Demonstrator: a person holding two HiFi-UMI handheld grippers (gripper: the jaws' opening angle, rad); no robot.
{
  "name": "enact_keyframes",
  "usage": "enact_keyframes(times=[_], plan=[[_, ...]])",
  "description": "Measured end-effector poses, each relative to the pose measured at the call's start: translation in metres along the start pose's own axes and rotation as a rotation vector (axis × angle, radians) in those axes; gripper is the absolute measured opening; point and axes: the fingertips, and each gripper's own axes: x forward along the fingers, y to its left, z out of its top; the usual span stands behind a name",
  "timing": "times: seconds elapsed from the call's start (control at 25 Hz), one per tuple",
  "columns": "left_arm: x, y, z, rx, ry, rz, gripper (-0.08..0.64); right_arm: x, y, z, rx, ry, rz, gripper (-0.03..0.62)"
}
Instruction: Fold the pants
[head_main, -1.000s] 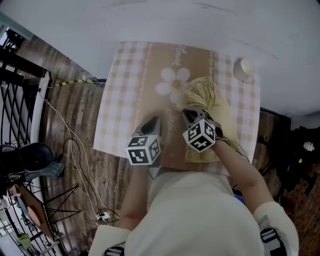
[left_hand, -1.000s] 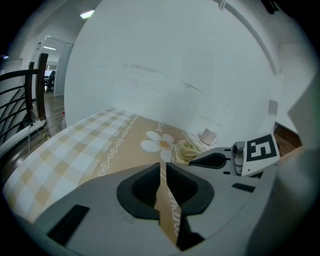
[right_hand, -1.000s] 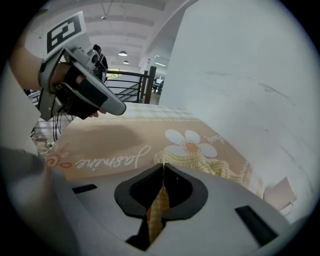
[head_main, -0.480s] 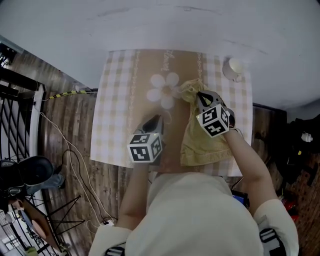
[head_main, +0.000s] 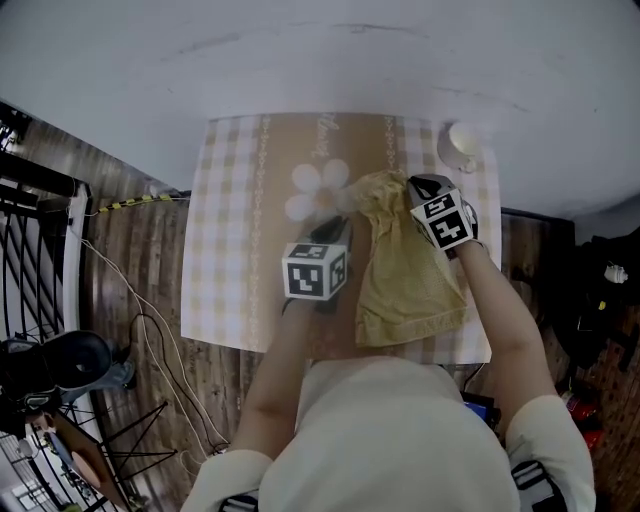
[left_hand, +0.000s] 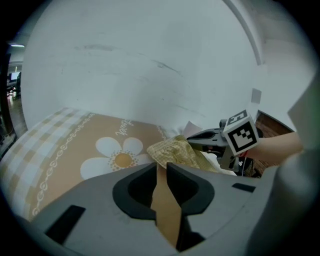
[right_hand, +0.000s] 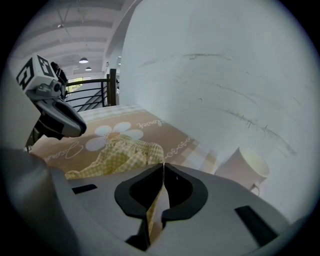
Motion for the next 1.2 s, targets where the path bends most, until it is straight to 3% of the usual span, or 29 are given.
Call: enact_keyframes(times=[0.28,0.4,0.56,0.76,0.92,1.2], plan=[[0.049,0.011,0.002,-0.012,0.090,-0.003,0.124,0.019,0.012,-0.004,-0.009,-0.002,0.136,0.013],[0.064,0.020,0.001,-0.014,0.126,0.011,0.138,0.028,0.014,-0.008,0.011,0.021,0.178,0.096],[0.077,0.020,0.001,-0.001,0.162,0.005,0.144,0.038,0.016,-0.013,0.015,0.062,0.235,0.136],[0.088,0.018,0.001,0.010,0.193,-0.002,0.147,0.045,0.024,-0.016,0.028,0.110,0.312,0.137],[0.091,0.017,0.002,0.020,0.189,-0.009,0.141,0.046,0.031,-0.016,0.059,0.124,0.360,0.074],[0.096,0.011,0.019,0.091,0.163,-0.030,0.046,0.042,0.022,-0.014,0.011,0.122,0.306,0.040]])
